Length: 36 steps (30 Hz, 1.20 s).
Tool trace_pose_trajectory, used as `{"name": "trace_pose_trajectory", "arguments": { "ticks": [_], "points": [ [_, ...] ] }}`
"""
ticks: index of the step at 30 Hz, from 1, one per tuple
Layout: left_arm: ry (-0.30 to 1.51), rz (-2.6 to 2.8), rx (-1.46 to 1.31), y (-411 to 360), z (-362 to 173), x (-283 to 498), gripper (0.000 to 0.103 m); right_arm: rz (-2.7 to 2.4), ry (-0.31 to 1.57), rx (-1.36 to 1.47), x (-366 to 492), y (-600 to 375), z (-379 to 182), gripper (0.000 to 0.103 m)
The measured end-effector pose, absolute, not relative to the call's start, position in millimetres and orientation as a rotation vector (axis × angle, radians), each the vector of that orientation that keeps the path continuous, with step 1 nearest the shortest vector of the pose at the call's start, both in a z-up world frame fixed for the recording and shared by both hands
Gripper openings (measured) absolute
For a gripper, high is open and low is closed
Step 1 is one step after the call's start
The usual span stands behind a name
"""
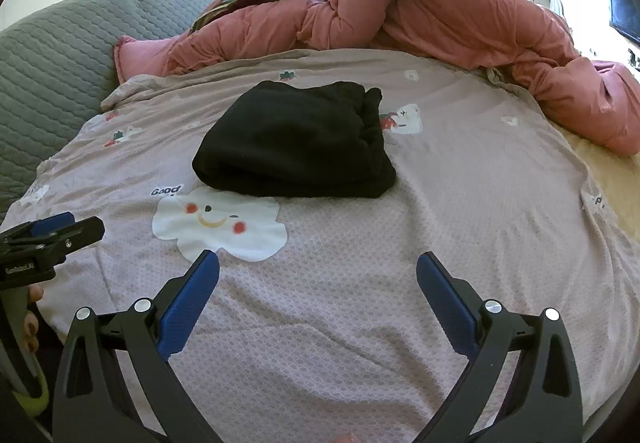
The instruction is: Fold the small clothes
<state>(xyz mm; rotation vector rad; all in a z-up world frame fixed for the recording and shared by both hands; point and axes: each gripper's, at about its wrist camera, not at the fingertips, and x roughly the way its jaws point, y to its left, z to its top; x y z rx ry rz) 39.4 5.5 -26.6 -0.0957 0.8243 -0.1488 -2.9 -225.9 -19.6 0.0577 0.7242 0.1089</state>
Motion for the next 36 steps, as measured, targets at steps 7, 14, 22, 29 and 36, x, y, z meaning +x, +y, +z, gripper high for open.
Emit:
{"name": "trace_pose_trajectory", "arguments": {
  "ticks": [7,14,22,29,36],
  "points": [
    [0.827,-0.134,-0.085,5.8,-26.2,41.2,0.093,0.111,0.714,0.058,-2.6,-226.0,-18.7,0.098],
    [0.815,-0.128,-0.089,7.8,-24.0,39.0,0.093,0.107,0.722,0.071,-2.7,-227.7,-19.7,0.098],
    [0.824,-0.118,-0.080,7.3,-23.9,40.1,0.093,0.107,0.722,0.071,-2.6,-228.7,-19.7,0.098],
    [0.823,-0.112,-0.076,6.7,-22.4,39.7,0.093,0.104,0.723,0.079,-3.2,-231.1,-20.0,0.098],
    [0.824,-0.111,-0.073,7.2,-22.4,39.7,0.093,0.105,0.721,0.080,-2.9,-231.8,-20.4,0.098]
  ]
}}
